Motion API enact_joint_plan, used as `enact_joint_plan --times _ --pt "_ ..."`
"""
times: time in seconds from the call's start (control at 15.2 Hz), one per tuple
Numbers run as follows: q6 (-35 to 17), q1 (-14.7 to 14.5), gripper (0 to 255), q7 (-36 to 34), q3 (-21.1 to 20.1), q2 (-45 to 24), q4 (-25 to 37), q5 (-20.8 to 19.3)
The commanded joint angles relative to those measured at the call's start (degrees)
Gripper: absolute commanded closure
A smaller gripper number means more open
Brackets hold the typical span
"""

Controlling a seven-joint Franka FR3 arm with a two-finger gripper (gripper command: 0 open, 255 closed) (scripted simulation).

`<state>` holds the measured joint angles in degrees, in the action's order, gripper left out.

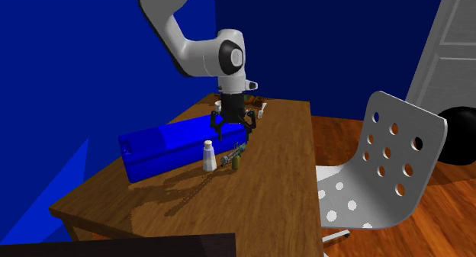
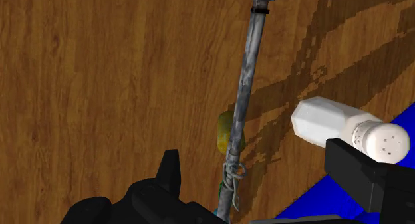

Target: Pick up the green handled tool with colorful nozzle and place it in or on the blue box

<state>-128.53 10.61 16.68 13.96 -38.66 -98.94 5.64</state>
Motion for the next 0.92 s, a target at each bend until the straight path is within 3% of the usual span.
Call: enact_joint_plan --times 0.0,0.46,0.86 --pt "0.59 0.69 0 0.18 -0.35 -3.43 3.79 0.37" --pt "-3.46 1.29 0 0.59 -0.96 -6.96 3.26 1.06" --pt "-3.46 1.29 0 0.59 -0.97 -6.96 3.26 1.05"
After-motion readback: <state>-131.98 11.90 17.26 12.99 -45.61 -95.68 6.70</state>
